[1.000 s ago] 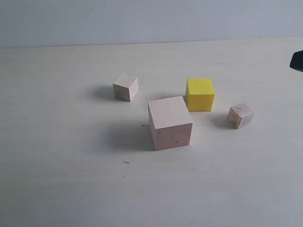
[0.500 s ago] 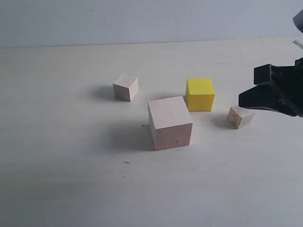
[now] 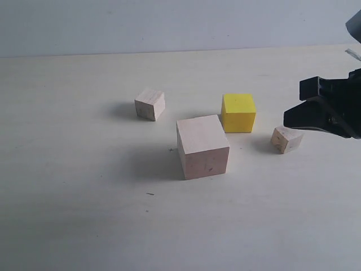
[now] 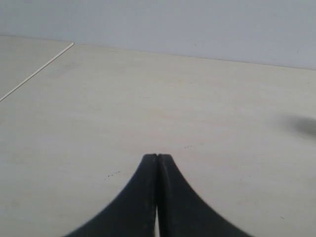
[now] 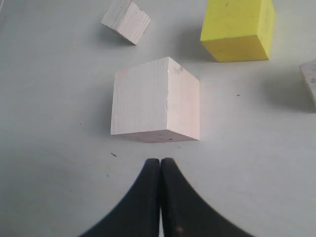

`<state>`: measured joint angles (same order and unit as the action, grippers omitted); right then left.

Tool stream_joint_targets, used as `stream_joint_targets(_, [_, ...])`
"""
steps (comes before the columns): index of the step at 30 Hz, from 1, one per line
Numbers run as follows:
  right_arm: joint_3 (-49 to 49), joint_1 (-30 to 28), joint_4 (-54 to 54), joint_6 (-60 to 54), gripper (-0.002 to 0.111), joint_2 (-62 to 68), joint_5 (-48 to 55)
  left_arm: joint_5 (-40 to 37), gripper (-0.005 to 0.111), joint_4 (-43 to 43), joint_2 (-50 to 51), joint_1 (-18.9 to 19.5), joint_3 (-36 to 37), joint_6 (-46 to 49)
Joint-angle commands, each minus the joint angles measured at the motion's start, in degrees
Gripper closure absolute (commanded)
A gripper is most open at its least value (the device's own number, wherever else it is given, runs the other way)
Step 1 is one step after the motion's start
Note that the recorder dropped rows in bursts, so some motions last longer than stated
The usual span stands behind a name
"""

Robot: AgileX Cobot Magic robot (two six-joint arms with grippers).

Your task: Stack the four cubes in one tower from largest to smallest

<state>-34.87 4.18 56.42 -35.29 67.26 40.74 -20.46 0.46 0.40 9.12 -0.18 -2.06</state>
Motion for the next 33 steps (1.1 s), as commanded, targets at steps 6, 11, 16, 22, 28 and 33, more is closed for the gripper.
stream_joint_targets(6, [-0.4,0.2,0.4,-0.7,0.108,0.0,0.7,0.3,0.107,-0.5,-0.4,-0.3,0.2,0.1])
stream_joint_targets(11, [-0.4,0.2,0.3,-0.7,0.108,0.0,2.1,0.3,0.107,-0.5,-0.4,-0.3,0.2,0.1])
stream_joint_targets(16, [-0.4,0.2,0.3,-0.8,0.108,0.0,2.3,0.3,0.107,-0.5,-0.4,-0.3,0.2,0.1])
stream_joint_targets(22, [-0.4,0.2,0.1,-1.2,0.108,0.0,1.7,0.5,0.107,-0.5,-0.4,-0.3,0.2,0.3])
stream_joint_targets(28, [-0.4,0.2,0.0,-1.2,0.108,0.0,1.6,5.9,0.107,-0.5,-0.4,-0.3,0.2,0.3])
stream_joint_targets(33, [-0.4,0.2,0.0,-1.2,0.108,0.0,1.5,18.5,0.107,-0.5,-0.4,-0.3,0.2,0.3])
